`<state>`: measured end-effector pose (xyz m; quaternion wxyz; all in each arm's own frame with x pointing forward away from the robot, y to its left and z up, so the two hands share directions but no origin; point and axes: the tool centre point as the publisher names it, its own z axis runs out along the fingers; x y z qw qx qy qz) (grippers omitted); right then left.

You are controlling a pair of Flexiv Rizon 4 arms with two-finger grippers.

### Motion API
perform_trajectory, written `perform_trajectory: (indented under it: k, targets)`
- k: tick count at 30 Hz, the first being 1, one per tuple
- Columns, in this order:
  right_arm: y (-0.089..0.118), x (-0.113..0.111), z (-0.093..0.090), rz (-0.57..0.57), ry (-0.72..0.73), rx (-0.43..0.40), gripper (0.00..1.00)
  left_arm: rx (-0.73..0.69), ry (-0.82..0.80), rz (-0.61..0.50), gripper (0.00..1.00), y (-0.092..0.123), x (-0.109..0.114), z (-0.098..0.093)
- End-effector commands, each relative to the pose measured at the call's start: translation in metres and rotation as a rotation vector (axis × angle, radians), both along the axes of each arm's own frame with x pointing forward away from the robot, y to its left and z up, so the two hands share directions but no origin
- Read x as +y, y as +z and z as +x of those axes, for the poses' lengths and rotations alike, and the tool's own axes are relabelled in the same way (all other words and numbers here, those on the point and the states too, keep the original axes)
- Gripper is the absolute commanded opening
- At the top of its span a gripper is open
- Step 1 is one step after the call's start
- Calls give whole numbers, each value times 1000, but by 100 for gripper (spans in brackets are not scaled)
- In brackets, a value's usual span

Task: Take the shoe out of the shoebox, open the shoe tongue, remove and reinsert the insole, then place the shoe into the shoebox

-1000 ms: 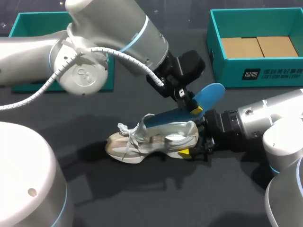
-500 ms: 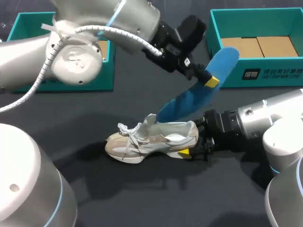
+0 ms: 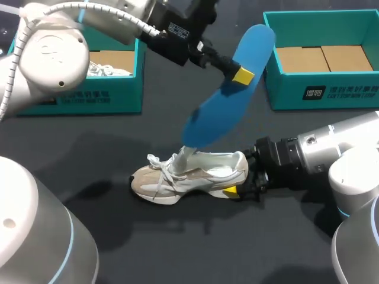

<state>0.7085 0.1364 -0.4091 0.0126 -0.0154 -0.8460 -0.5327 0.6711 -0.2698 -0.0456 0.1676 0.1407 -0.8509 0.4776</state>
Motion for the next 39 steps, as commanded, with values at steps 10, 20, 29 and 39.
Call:
perform_trajectory:
  k: [10, 20, 29, 39]
  targets:
    - [-3, 2, -2, -3, -1, 0, 0, -111, 33, -263, 0, 58, 22, -27]
    - [-3, 2, -2, -3, -1, 0, 0, -85, -21, -392, 0, 95, 27, -56]
    - [-3, 2, -2, -3, -1, 0, 0, -85, -21, -392, 0, 95, 27, -56]
    - [-3, 2, -2, -3, -1, 0, 0, -99, -50, -396, 0, 100, 42, -90]
